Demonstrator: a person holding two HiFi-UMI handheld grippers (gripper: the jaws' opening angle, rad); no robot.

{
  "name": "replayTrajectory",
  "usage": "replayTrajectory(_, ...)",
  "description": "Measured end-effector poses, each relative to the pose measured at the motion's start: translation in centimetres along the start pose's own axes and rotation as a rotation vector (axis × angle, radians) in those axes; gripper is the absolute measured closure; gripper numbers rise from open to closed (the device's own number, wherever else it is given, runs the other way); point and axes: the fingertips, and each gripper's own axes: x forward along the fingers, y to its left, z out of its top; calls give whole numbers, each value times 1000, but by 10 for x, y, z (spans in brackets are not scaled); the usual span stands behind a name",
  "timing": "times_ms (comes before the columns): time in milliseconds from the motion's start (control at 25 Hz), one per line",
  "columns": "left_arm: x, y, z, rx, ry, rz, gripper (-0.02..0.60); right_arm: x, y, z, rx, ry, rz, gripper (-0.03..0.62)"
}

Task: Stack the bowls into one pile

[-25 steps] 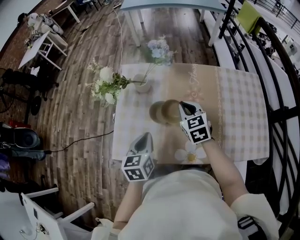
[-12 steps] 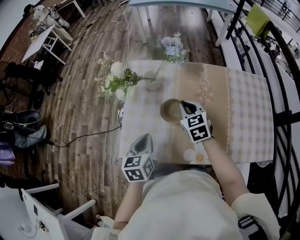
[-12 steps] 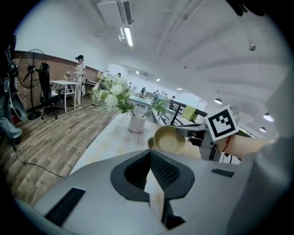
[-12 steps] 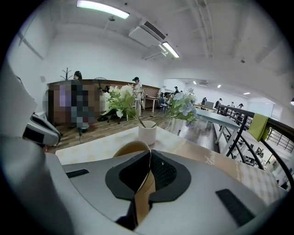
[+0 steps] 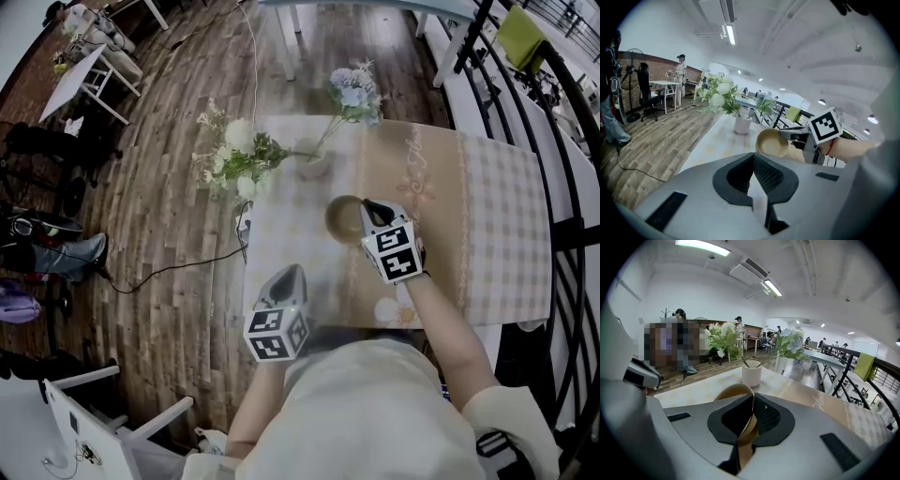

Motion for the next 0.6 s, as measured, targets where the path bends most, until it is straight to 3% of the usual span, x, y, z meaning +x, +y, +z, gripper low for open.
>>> replayTrajectory(440,9,4,4,7,12,-21,577,6,-3,-8,27,33,-17,585)
replayTrajectory(600,12,5,6,8,13,-32,577,7,-5,-13,31,49,-26,553)
